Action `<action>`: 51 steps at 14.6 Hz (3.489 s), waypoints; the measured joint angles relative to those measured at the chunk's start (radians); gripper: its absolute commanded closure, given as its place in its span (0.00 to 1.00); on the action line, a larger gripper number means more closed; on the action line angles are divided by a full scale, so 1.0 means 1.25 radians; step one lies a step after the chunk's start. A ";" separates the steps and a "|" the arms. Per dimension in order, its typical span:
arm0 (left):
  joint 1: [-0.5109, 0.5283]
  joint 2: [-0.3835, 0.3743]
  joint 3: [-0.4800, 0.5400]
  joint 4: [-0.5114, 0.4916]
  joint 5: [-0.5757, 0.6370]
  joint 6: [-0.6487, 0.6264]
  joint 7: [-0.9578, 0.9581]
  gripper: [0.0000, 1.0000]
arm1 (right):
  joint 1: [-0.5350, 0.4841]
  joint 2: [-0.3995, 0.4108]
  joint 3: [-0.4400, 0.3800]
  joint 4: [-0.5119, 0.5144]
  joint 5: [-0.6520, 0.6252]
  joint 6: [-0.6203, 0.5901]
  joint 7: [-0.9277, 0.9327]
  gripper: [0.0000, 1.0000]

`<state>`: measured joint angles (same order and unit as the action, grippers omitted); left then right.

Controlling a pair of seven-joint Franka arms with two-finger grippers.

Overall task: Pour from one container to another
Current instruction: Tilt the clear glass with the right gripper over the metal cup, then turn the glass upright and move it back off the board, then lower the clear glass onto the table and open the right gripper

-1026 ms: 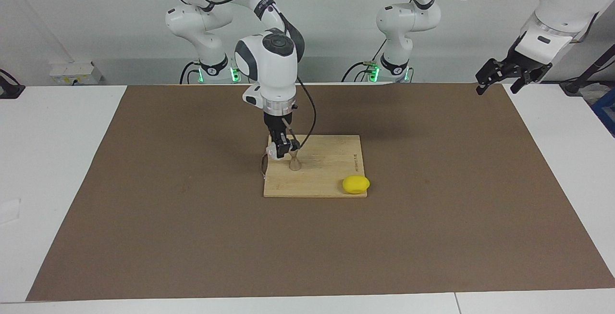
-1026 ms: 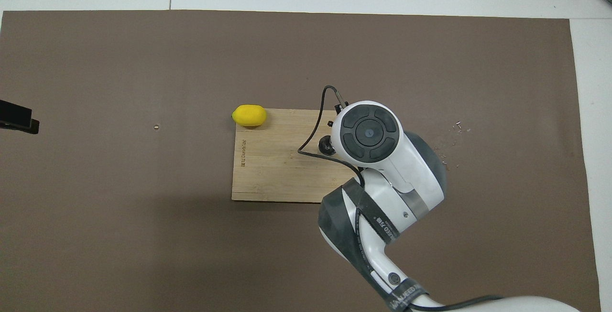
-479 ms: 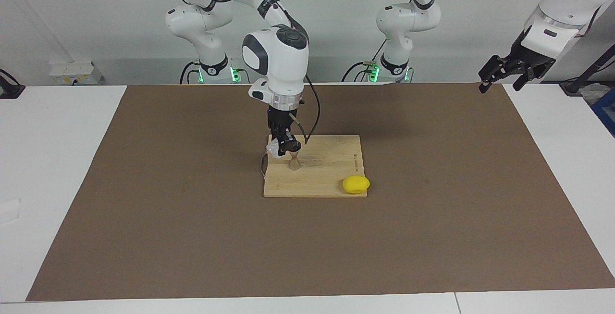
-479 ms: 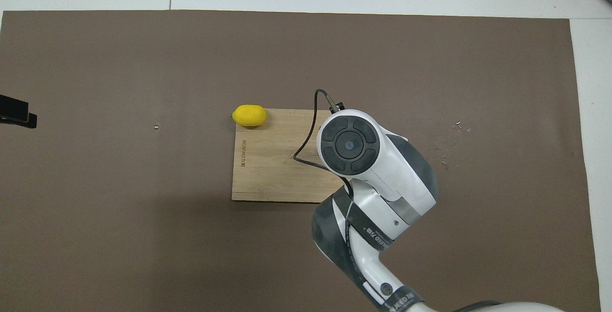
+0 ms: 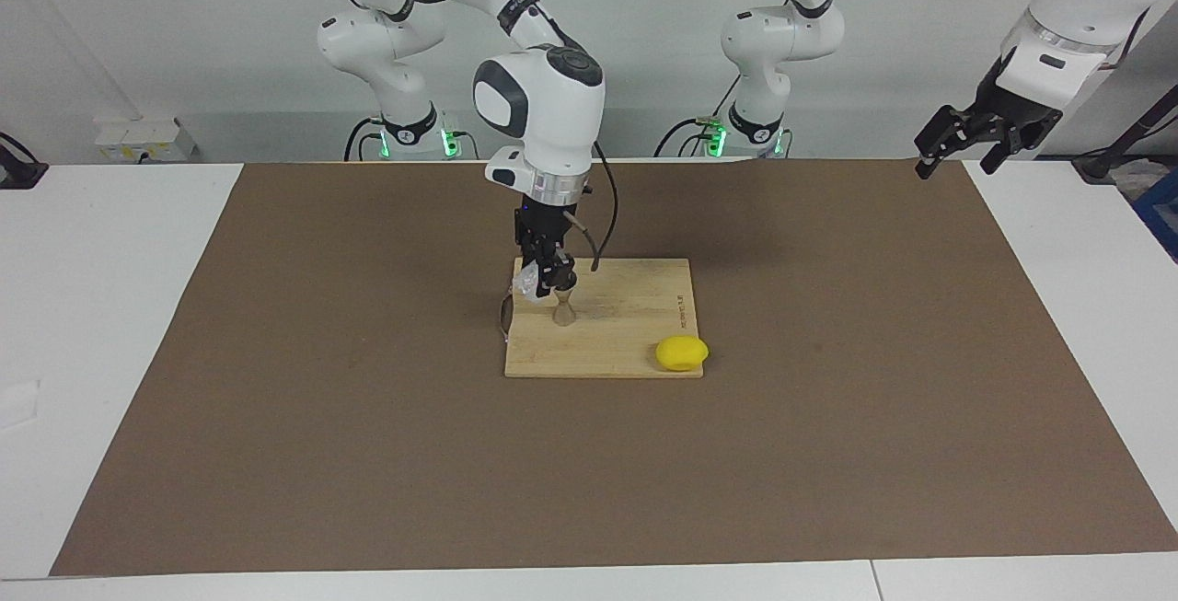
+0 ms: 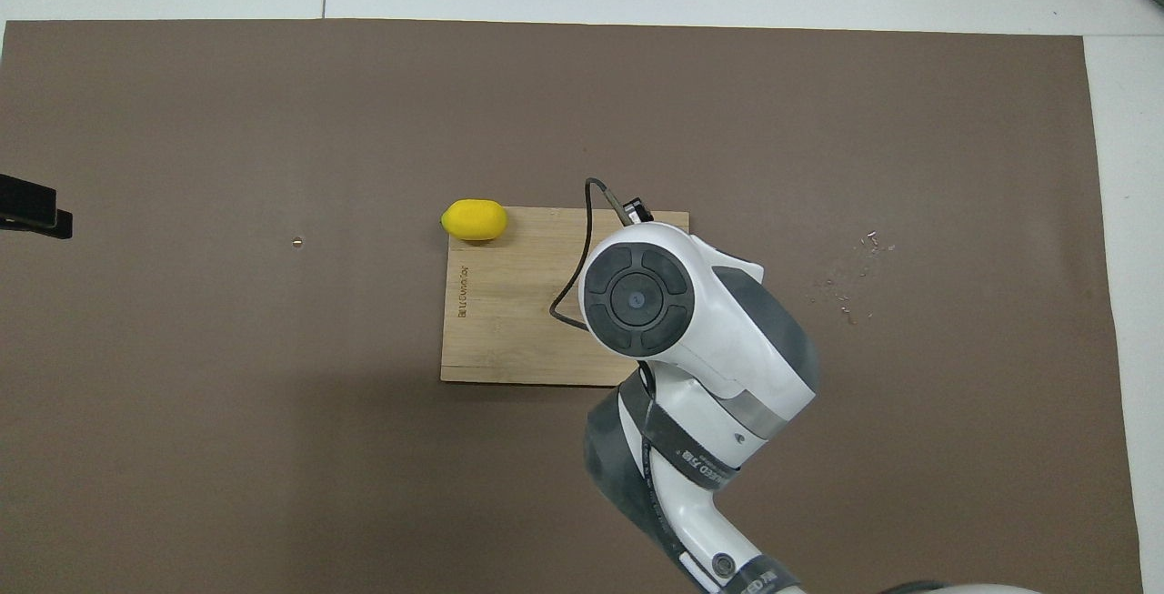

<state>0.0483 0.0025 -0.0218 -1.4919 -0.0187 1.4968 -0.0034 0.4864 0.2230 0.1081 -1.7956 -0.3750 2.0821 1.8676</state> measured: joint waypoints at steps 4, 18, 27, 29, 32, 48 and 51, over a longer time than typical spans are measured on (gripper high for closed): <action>0.000 0.000 -0.001 -0.012 0.000 0.031 -0.003 0.00 | 0.001 -0.002 0.000 0.000 -0.004 -0.013 0.000 1.00; 0.000 -0.021 -0.004 -0.061 0.000 0.067 -0.006 0.00 | -0.013 -0.004 -0.001 0.015 0.111 -0.029 -0.016 1.00; -0.003 -0.026 -0.008 -0.073 0.000 0.067 -0.009 0.00 | -0.128 0.008 -0.003 0.014 0.341 -0.029 -0.121 1.00; -0.003 -0.026 -0.009 -0.073 0.000 0.067 -0.010 0.00 | -0.185 0.015 -0.004 0.012 0.429 -0.029 -0.196 1.00; -0.003 -0.026 -0.009 -0.075 0.000 0.067 -0.011 0.00 | -0.298 0.023 -0.007 -0.009 0.566 -0.026 -0.343 1.00; -0.002 -0.029 -0.008 -0.077 0.000 0.067 -0.012 0.00 | -0.609 0.144 -0.008 -0.090 0.851 -0.050 -0.766 0.79; -0.002 -0.030 -0.008 -0.078 0.000 0.067 -0.012 0.00 | -0.619 0.140 -0.008 -0.112 0.869 -0.050 -0.776 0.37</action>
<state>0.0453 -0.0353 -0.0320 -1.5892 -0.0187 1.5809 -0.0183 -0.2870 0.3976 0.0979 -1.9356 0.7108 2.0191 0.8974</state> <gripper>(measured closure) 0.000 0.498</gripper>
